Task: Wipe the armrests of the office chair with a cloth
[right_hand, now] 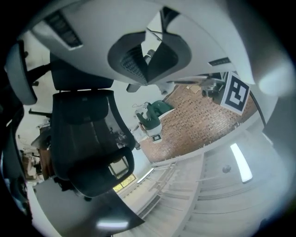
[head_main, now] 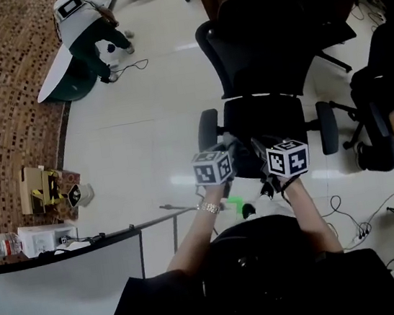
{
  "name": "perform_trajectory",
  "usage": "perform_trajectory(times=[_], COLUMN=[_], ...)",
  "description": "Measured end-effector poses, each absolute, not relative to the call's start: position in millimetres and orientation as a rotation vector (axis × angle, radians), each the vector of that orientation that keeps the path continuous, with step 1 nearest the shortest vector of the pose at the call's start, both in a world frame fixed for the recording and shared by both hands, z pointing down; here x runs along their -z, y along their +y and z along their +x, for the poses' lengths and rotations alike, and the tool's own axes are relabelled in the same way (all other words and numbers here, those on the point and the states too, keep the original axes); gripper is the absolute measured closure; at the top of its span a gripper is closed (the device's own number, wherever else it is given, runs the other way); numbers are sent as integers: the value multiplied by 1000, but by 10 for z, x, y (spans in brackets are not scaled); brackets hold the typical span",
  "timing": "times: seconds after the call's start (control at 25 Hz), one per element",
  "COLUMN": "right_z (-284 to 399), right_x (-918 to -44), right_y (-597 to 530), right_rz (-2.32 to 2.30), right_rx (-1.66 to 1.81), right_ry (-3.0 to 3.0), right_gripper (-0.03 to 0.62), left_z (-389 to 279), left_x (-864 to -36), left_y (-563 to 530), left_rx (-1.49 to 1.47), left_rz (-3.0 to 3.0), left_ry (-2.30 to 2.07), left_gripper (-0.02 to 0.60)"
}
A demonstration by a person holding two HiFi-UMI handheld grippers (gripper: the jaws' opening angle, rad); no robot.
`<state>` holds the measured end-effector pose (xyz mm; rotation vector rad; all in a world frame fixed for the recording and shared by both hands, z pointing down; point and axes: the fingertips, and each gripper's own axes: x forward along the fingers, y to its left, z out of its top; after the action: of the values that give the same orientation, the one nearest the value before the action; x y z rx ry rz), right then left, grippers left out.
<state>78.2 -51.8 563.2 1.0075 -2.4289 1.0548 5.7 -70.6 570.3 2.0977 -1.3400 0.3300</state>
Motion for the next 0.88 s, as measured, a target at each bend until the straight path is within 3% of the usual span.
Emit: perform_trajectory(times=[0.48,0.88], right_z=[882,827], right_x=[-5555,-5289], right_y=[381,228], right_rz=[1096,1070], right_rx=[-963,-879], right_ry=[-2341,-2392], right_gripper=[588,588], left_z=[498,484], left_x=[-5551,-5335], left_y=[-67,42], left_rx=[-342,-325], left_rz=[2180,2209], left_ry=[-1243,-1285], left_gripper=[526,526])
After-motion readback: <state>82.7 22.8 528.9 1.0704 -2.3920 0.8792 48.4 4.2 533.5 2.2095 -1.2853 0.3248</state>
